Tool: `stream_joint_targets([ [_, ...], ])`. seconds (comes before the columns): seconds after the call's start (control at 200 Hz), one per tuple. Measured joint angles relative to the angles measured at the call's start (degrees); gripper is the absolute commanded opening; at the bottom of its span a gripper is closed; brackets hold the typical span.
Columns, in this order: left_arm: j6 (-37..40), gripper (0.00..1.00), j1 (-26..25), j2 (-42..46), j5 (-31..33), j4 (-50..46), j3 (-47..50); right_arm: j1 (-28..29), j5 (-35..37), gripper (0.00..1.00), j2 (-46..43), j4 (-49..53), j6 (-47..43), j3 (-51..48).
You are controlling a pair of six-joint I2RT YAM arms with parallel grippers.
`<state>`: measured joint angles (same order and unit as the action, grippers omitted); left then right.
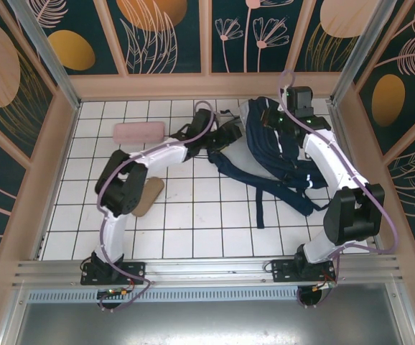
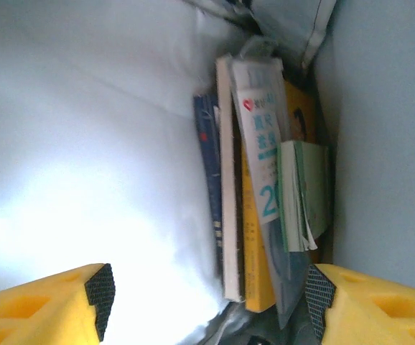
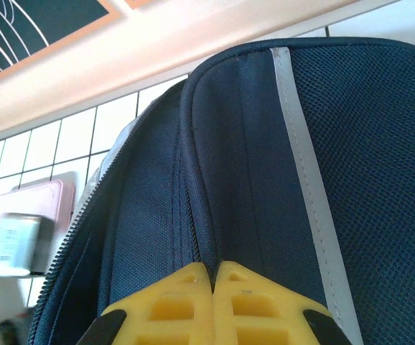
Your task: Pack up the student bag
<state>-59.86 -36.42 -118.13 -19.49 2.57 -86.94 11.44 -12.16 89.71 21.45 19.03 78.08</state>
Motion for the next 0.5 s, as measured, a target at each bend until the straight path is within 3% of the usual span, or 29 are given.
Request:
stream_joint_targets([
  [0.23, 6.5, 0.75, 3.8, 10.9, 5.3, -6.0, 10.7, 2.7, 0.3, 0.0, 0.0, -3.3, 0.9, -4.0],
  [0.495, 13.0, 0.78, 14.1, 14.7, 11.0, -11.4, 14.4, 6.9, 2.1, 0.26, 0.7, -4.8, 2.4, -6.1],
])
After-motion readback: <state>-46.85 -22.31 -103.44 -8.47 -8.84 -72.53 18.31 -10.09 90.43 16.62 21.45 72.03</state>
